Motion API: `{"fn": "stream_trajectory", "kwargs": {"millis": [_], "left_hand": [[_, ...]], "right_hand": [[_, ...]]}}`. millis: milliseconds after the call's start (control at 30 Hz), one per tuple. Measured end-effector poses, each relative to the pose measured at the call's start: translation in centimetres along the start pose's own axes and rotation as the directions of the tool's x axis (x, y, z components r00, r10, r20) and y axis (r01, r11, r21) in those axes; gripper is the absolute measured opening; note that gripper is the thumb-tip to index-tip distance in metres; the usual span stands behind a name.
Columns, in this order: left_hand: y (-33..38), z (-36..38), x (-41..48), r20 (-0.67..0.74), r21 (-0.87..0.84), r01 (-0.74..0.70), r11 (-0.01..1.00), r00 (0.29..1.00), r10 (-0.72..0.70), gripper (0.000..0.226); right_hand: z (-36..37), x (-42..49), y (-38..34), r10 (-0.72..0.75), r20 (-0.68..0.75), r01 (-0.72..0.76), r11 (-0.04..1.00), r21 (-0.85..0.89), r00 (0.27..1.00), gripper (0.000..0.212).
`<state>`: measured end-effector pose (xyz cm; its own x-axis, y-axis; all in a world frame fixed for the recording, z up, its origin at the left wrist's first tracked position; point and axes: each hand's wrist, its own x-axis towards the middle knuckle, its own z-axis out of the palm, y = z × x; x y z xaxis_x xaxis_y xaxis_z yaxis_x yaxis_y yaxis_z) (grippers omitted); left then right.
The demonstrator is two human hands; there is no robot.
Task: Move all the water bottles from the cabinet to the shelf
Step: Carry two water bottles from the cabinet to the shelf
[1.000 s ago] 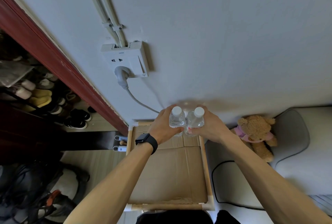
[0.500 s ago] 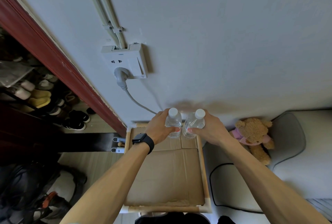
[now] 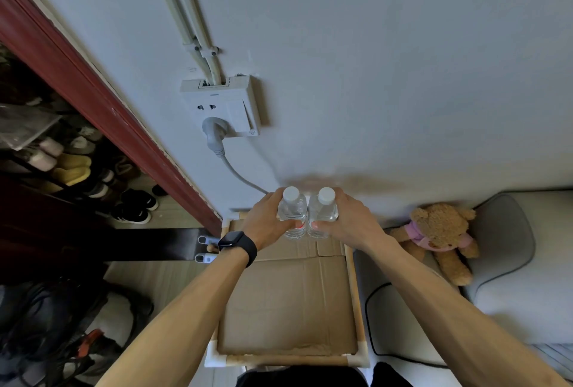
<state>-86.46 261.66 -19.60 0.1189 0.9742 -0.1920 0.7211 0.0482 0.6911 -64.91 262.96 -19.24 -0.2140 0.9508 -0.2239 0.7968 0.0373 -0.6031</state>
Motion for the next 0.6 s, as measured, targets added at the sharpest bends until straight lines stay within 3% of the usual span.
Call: {"fn": "stream_trajectory", "kwargs": {"millis": [300,467,600], "left_hand": [[0.67,0.15,-0.45,-0.012,-0.053,0.006,0.999,1.000,-0.006,0.081],[0.73,-0.07,-0.44,0.010,-0.052,0.036,0.998,0.999,-0.035,0.090],[0.59,-0.11,-0.59,0.001,-0.029,0.022,0.999,1.000,-0.021,0.082]], "right_hand": [[-0.72,-0.24,0.54,0.004,0.096,-0.008,0.999,0.035,0.995,0.092],[-0.52,-0.20,0.32,-0.005,0.075,0.002,0.999,0.039,0.997,0.081],[-0.31,-0.04,0.19,-0.005,0.062,0.004,1.000,0.008,0.998,0.074]]}}
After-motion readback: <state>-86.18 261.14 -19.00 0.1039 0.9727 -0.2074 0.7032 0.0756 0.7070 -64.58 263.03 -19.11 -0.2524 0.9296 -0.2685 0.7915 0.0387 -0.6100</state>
